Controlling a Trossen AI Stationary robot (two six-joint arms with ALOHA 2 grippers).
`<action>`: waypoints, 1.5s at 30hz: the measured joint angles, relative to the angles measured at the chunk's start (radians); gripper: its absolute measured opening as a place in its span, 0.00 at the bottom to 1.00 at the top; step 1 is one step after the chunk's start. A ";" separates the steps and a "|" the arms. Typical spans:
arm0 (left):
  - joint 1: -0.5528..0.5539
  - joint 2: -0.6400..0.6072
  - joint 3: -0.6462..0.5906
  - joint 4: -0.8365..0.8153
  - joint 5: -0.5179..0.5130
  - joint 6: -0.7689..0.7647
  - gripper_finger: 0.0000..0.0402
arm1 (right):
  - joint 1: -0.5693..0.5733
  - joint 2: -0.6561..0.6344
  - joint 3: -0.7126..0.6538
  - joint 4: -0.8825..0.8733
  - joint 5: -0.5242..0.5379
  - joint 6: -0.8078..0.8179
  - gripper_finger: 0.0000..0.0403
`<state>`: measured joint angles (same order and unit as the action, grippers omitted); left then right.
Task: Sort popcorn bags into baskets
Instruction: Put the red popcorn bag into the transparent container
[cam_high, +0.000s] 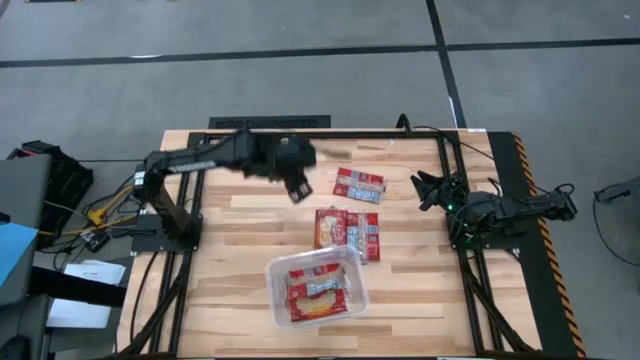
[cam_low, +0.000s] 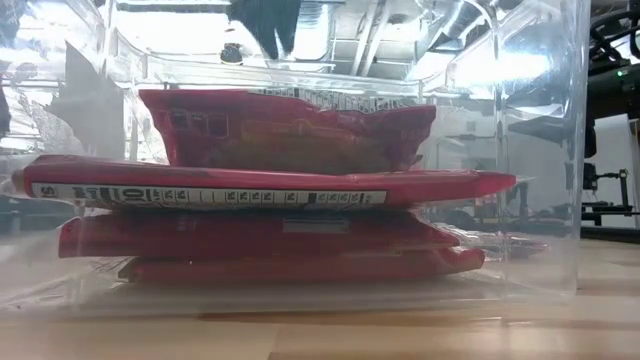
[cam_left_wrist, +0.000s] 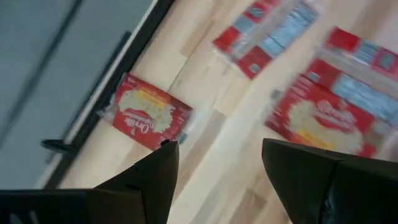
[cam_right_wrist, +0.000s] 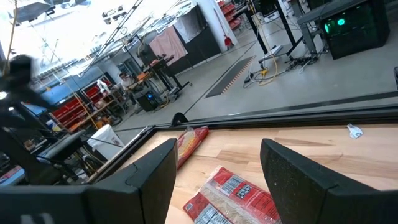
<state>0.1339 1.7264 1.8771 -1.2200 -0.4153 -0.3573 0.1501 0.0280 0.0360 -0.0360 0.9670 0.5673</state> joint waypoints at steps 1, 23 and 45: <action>0.047 -0.009 -0.053 0.055 0.042 0.011 0.55 | 0.000 0.000 0.000 0.000 0.000 0.000 0.63; 0.548 -0.040 -0.685 0.617 0.332 -0.015 0.55 | -0.074 0.000 0.000 0.000 0.004 -0.052 0.63; 0.605 -0.040 -0.996 1.068 0.393 -0.176 0.55 | -0.278 0.000 0.000 0.004 0.003 0.034 0.63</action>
<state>0.7387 1.6867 0.8807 -0.1520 -0.0227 -0.5337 -0.1279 0.0277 0.0360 -0.0322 0.9703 0.6014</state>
